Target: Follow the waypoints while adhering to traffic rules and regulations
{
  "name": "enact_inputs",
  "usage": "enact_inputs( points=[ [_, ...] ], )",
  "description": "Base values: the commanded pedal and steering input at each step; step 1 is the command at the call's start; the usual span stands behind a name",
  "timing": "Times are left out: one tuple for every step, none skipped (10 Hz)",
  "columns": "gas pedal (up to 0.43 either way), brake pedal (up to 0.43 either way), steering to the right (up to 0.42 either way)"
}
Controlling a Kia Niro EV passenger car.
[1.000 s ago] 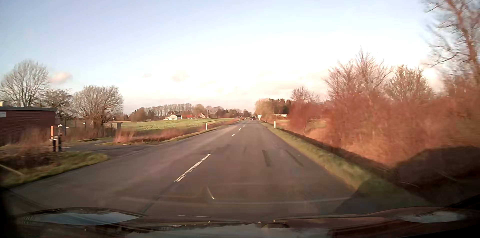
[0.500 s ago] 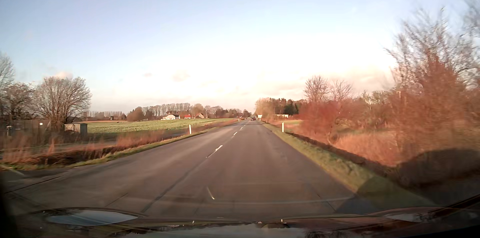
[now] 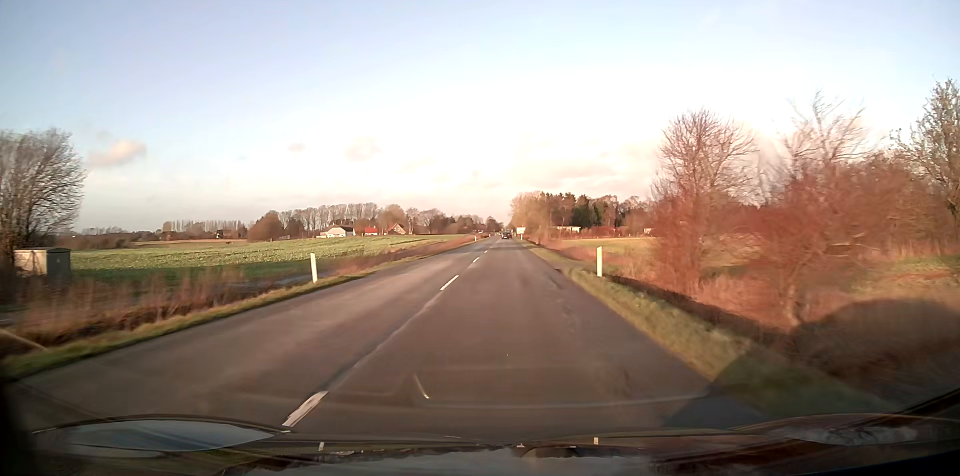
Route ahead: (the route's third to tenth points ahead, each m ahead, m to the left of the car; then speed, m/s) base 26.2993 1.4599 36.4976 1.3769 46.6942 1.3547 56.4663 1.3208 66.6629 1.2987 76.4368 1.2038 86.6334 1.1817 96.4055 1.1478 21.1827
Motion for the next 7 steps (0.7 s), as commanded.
enact_inputs(
  points=[
    [0.157,0.0,0.0],
    [0.157,0.0,0.0],
    [0.157,0.0,0.0],
    [0.157,0.0,0.0],
    [0.157,0.0,0.0],
    [0.169,0.0,0.0],
    [0.169,0.0,0.0]
  ],
)
